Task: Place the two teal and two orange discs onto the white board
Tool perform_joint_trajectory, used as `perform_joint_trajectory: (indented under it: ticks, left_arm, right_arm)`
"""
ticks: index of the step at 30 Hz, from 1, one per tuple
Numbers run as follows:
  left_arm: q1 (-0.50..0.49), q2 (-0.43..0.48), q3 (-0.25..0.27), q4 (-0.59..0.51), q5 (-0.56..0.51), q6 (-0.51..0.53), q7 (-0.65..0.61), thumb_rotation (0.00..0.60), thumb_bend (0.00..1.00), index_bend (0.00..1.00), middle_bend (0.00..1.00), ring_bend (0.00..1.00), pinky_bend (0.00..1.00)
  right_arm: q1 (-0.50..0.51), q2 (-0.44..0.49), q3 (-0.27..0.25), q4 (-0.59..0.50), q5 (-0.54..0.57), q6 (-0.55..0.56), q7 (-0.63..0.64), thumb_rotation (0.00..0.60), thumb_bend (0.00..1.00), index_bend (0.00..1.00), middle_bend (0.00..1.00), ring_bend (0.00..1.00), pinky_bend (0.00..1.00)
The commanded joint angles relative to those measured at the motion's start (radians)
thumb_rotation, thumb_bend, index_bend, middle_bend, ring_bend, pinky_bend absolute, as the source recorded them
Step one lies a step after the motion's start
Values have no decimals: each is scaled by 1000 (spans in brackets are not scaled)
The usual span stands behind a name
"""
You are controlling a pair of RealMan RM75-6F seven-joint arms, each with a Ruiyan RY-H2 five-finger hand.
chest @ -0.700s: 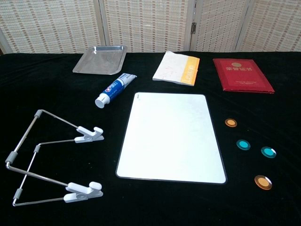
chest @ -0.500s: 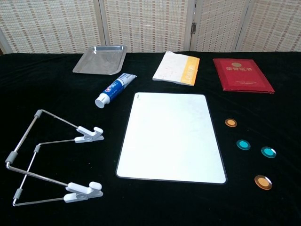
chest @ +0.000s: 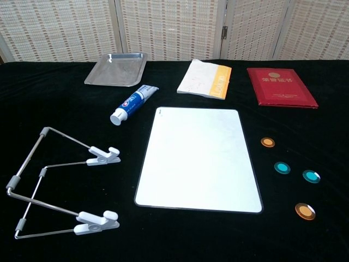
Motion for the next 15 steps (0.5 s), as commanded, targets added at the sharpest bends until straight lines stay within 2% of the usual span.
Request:
perform_joint_trajectory:
  ticks: [1, 7, 15]
  left_arm:
    - [2, 1, 2, 1, -1, 0, -3, 600, 164, 15, 0, 1, 0]
    - [9, 5, 6, 5, -6, 2, -11, 600, 164, 18, 0, 1, 0]
    - [9, -2, 7, 14, -5, 0, -16, 600, 165, 18, 0, 2, 0]
  right_arm:
    - [43, -39, -6, 21, -20, -54, -19, 600, 317, 253, 68, 10, 0]
    - [110, -110, -17, 60, -35, -150, -46, 600, 318, 306, 77, 2, 0]
    - [185, -211, -5, 122, -23, -237, -77, 600, 317, 375, 101, 1, 0]
